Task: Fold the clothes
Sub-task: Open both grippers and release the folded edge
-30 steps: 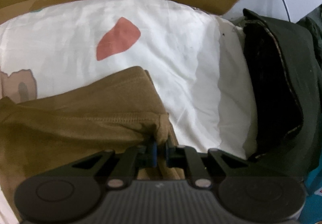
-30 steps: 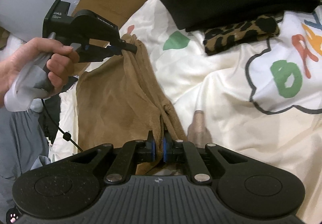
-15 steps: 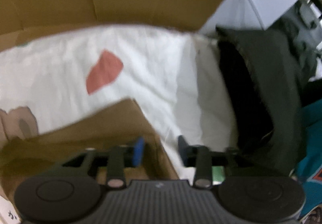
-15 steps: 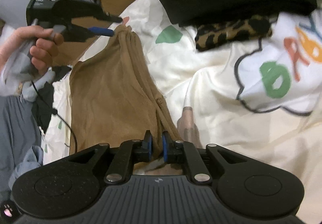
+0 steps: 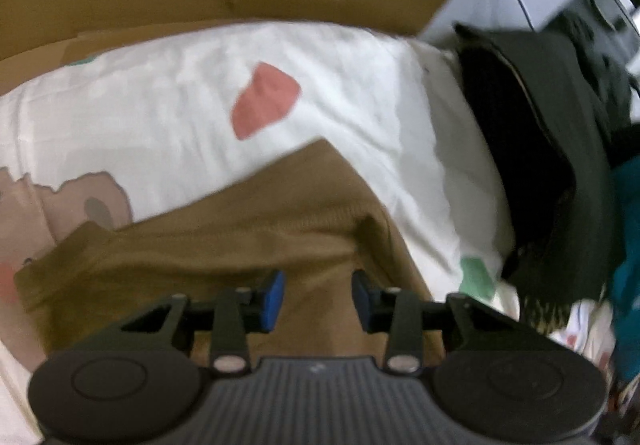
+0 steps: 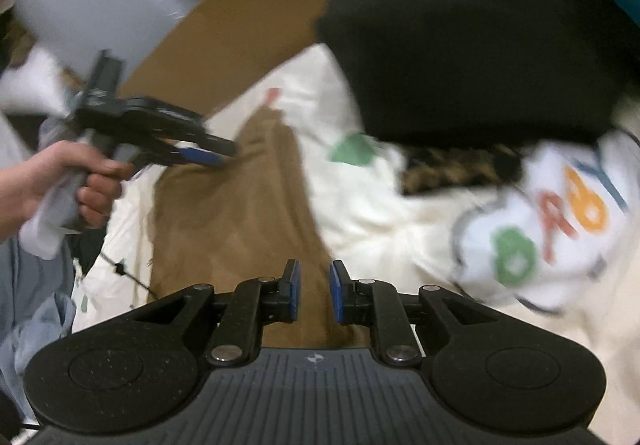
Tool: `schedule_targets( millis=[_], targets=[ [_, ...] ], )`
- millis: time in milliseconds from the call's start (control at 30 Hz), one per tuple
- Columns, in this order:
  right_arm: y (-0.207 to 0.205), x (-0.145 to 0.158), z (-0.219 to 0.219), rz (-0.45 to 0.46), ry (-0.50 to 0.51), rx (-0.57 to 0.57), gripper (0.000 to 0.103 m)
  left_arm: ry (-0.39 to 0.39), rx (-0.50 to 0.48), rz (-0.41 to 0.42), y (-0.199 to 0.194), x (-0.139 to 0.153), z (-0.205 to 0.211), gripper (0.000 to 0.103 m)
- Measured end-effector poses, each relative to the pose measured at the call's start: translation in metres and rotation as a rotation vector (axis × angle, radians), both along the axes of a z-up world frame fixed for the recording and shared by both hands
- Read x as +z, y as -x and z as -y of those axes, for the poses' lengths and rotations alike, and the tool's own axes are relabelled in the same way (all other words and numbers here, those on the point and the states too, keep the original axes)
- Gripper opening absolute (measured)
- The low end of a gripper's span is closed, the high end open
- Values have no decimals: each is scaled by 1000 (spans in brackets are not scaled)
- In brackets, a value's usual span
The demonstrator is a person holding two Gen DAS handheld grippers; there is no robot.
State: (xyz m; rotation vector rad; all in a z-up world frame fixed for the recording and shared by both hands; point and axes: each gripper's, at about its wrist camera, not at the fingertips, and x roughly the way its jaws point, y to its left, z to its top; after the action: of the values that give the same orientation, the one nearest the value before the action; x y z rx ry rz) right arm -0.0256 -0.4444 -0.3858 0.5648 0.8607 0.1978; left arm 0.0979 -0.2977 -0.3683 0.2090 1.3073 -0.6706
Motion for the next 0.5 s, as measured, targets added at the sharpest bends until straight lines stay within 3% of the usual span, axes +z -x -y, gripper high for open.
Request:
schedule_targets(
  millis=[167, 233, 500],
  targets=[
    [-17, 4, -27, 53, 17, 80, 17, 17, -47, 21, 2, -12, 13, 38],
    [-22, -1, -38, 53, 37, 107, 17, 28, -62, 29, -1, -14, 18, 31],
    [-41, -28, -56, 0, 98, 126, 18, 14, -96, 3, -15, -24, 33, 31]
  ],
)
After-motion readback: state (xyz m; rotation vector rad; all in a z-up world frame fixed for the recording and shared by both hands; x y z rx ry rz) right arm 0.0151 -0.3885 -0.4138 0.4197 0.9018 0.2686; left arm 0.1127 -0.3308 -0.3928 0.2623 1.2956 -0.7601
